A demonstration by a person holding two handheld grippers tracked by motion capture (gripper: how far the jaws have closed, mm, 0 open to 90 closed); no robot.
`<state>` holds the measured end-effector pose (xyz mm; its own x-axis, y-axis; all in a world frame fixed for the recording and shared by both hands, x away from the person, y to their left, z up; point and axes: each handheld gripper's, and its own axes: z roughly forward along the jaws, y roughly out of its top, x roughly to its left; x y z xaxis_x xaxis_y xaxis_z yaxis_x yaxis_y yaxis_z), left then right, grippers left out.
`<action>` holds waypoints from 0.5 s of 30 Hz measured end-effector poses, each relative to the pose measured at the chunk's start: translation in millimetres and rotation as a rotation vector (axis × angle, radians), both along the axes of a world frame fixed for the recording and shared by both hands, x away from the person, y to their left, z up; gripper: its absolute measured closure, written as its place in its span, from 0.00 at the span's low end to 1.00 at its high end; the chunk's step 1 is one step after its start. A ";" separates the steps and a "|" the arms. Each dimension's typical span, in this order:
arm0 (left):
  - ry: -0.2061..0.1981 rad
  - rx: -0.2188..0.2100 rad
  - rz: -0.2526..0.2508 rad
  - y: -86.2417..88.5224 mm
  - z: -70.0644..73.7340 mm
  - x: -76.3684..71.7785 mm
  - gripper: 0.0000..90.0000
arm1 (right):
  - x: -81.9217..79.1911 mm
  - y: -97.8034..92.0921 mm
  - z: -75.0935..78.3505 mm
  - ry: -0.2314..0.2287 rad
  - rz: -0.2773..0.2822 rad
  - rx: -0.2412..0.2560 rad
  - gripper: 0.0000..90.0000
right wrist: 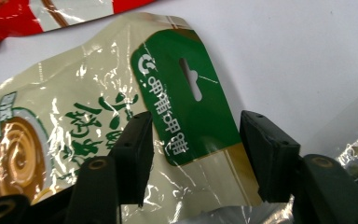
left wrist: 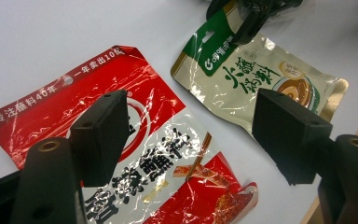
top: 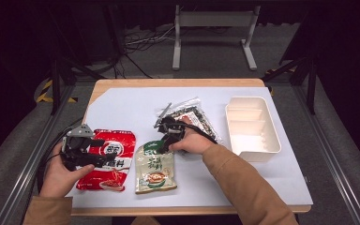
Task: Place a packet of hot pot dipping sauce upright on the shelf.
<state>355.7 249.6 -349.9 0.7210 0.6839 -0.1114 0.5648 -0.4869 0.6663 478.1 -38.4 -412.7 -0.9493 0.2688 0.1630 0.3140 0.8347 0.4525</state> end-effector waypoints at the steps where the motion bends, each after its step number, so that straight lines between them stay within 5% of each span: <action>1: -0.004 0.003 -0.002 0.0 -0.1 0.4 0.31 | -1.0 -0.9 2.4 -0.003 -0.001 0.005 0.54; 15: 0.006 0.005 -0.004 -2.8 -0.7 1.1 0.31 | -19.1 -3.5 16.7 0.008 0.086 0.002 0.62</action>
